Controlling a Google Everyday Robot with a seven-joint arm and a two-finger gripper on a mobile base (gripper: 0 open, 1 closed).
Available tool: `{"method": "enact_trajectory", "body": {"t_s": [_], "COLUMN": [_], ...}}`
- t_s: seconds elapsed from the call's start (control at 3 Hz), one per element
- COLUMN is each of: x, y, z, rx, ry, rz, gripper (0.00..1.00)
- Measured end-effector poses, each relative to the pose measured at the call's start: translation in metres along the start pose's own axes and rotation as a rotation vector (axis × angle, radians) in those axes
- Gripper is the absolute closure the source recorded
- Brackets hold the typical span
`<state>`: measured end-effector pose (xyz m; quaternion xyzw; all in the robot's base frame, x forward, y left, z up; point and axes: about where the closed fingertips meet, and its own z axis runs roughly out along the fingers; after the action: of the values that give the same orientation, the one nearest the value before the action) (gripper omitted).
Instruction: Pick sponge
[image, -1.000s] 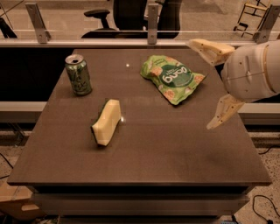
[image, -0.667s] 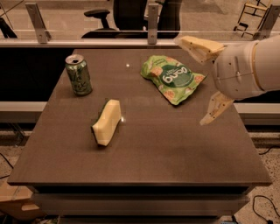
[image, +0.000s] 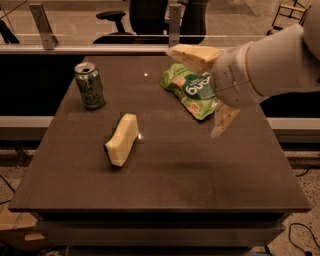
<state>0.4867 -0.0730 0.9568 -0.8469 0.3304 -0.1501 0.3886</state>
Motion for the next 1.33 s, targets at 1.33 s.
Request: {"method": "enact_trajectory", "body": {"t_s": [1.33], "x": [-0.044], "y": [0.0], "z": [0.062], "rx": [-0.084], "ry": [-0.001], "rz": [-0.173], "gripper": [0.0]}}
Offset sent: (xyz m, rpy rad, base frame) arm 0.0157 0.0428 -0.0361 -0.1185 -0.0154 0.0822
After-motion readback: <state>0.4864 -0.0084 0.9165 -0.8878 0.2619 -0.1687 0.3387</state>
